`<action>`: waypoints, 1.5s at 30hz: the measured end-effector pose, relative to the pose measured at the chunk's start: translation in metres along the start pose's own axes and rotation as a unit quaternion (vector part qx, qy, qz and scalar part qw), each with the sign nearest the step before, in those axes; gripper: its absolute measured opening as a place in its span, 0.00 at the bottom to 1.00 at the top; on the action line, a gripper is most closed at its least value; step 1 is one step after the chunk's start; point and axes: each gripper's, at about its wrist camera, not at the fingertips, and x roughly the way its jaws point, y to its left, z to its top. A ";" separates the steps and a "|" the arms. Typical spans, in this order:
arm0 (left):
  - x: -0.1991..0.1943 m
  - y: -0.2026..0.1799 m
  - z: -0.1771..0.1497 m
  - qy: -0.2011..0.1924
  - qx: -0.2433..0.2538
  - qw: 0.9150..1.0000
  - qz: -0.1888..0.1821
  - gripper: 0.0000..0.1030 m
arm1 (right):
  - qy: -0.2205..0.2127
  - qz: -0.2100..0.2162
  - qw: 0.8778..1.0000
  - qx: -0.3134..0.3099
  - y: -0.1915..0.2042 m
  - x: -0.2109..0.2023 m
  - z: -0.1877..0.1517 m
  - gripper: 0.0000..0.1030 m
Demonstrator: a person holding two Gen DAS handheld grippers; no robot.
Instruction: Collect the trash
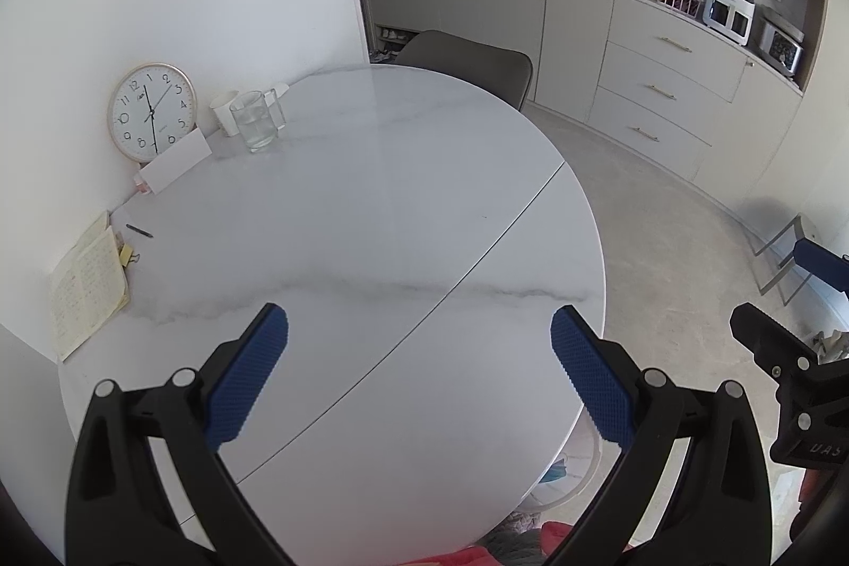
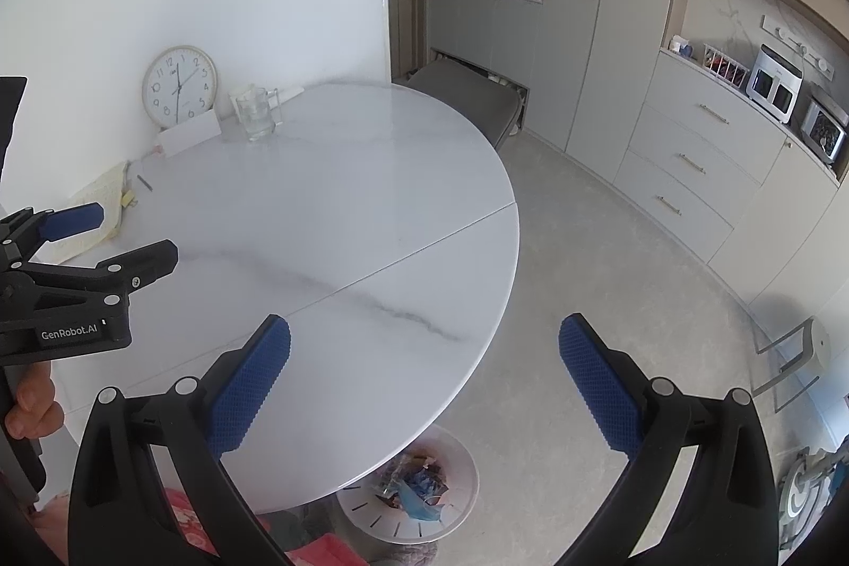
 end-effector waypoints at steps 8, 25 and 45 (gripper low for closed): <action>0.000 -0.001 0.000 0.000 0.000 1.000 0.001 0.92 | 0.001 0.001 1.000 0.000 0.002 0.002 0.001 0.98; 0.004 0.001 0.004 0.006 -0.004 1.000 0.006 0.92 | 0.006 0.002 1.000 0.001 0.002 0.005 0.002 0.98; 0.004 0.006 0.002 -0.008 -0.016 1.000 0.020 0.92 | 0.013 0.003 1.000 -0.001 0.002 0.010 0.001 0.98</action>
